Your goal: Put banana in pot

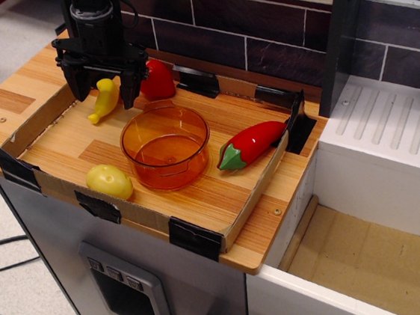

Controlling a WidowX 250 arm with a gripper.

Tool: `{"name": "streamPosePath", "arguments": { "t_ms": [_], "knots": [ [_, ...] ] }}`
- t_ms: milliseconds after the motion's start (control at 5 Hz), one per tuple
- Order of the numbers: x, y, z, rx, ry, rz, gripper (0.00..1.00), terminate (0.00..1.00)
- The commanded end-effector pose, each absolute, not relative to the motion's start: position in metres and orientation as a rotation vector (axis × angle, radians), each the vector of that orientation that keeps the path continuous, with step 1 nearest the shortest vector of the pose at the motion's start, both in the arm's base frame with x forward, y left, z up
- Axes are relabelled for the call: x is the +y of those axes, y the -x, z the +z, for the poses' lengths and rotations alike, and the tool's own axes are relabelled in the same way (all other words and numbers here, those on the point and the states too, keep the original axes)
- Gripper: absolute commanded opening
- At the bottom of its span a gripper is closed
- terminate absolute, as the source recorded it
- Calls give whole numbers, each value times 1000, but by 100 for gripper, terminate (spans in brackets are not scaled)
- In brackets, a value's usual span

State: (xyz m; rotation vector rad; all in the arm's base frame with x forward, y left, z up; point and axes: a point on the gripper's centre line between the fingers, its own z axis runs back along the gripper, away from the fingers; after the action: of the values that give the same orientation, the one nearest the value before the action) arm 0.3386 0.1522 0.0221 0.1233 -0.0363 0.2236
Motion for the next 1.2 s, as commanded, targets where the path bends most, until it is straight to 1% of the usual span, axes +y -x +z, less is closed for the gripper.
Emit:
{"name": "streamPosePath", "arguments": {
  "t_ms": [0, 600, 800, 1000],
  "knots": [
    [161, -346, 25, -92, -134, 197, 0, 0],
    [169, -347, 14, -92, -164, 206, 0, 0],
    [165, -337, 37, -116, -147, 218, 0, 0],
    [156, -329, 69, -112, -128, 240, 0, 0]
  ]
}}
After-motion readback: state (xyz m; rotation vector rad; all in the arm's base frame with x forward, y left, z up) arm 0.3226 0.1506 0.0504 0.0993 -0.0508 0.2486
